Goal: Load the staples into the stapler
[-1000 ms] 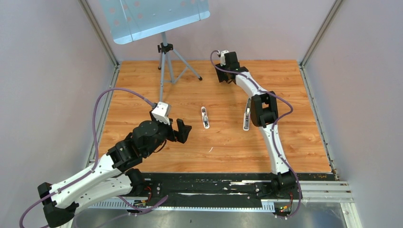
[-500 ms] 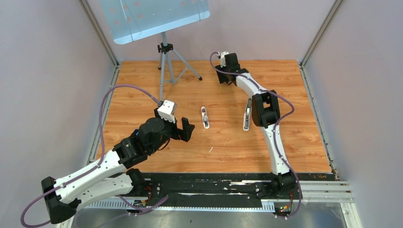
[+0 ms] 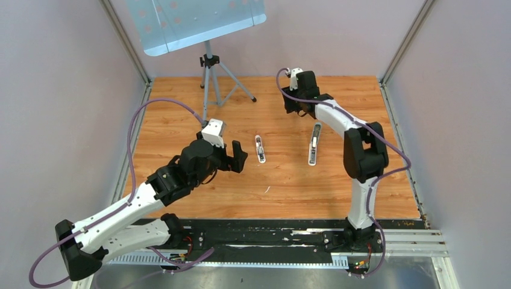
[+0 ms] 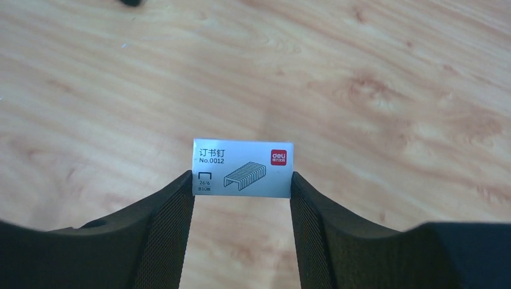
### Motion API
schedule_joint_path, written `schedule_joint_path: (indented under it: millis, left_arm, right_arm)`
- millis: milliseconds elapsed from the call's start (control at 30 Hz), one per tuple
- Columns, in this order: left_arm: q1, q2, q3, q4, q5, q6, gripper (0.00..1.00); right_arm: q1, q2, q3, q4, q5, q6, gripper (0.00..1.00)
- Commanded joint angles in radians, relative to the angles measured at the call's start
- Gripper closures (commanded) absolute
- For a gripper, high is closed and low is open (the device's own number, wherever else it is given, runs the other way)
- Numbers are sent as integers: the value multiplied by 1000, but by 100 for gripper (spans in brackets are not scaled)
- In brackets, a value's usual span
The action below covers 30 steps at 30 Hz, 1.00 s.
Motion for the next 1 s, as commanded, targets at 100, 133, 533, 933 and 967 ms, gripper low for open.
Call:
schedule_joint_path:
  millis: [100,133,533,933,967]
  left_arm:
    - [54,-55,12,-113,104,37,0]
    - [54,-75,9,-125,106,36,0]
    - [54,-247,-41,-185,183,0,1]
    - [54,-223,-149,-73,235,-15,3]
    - [54,-220,-154,-66,244,-19,3]
  right_arm:
    - [98,-315,-316,-11,39,118,50]
    - [118,-356,-356,-23,50,136,50]
    - [448,-740,-767,-96,257,370,50]
    - [668,-717,-914,-70,308,536,49]
    - [676,-707,-906,-81,316,543,49]
